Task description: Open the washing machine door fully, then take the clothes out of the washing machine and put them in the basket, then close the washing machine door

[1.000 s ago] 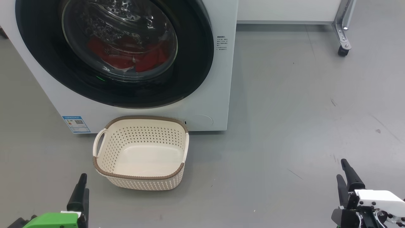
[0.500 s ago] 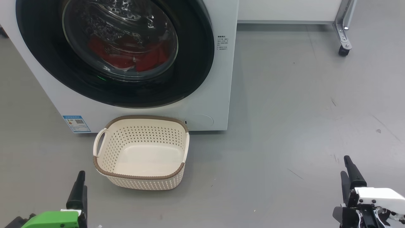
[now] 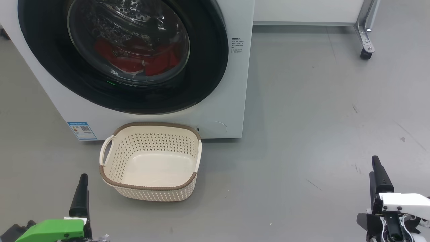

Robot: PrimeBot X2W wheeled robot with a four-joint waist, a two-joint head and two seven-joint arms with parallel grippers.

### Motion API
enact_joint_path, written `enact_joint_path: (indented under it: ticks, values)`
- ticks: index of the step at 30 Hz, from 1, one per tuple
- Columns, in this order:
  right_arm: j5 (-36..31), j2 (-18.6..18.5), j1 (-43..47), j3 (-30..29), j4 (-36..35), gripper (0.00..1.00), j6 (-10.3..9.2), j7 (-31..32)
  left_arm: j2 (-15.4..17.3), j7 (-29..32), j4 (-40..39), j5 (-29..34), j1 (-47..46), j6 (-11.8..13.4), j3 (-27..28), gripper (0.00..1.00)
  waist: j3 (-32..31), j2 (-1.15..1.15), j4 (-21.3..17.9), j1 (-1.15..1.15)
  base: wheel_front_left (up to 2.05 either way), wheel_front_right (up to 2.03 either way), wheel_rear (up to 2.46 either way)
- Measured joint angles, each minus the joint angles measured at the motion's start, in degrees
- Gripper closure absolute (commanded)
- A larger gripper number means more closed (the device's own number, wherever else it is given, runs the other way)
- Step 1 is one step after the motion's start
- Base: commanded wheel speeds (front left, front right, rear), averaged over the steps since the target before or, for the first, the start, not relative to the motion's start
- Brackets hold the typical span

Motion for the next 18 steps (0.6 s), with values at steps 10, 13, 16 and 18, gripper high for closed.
enact_joint_path:
  ticks: [10,13,16,18]
  values:
    - [-3.6,0.0,-0.2,0.0,-3.0,0.0,0.0,-1.4,0.0,-1.4,-1.9,3.8,-0.1,0.0,0.0,0.0,-0.1,0.0,0.2,0.0,0.0,0.0,0.0]
    - [-5.5,0.0,-0.3,0.1,-3.8,0.0,0.01,-1.9,0.0,-1.9,-2.8,4.6,-0.2,0.0,-0.2,0.0,-0.1,0.0,0.2,0.0,0.0,0.0,0.0]
    - [-6.8,0.0,-0.3,0.4,-4.4,0.0,0.01,-2.4,0.0,-2.4,-3.5,7.3,-0.3,0.0,-0.6,0.0,-0.2,0.0,0.3,0.0,0.0,0.0,0.0]
    - [-8.4,0.0,-0.3,0.6,-4.8,0.0,0.01,-2.6,0.0,-2.6,-3.9,8.1,-0.3,0.0,-0.7,0.0,-0.2,0.0,0.3,0.0,0.0,0.0,0.0]
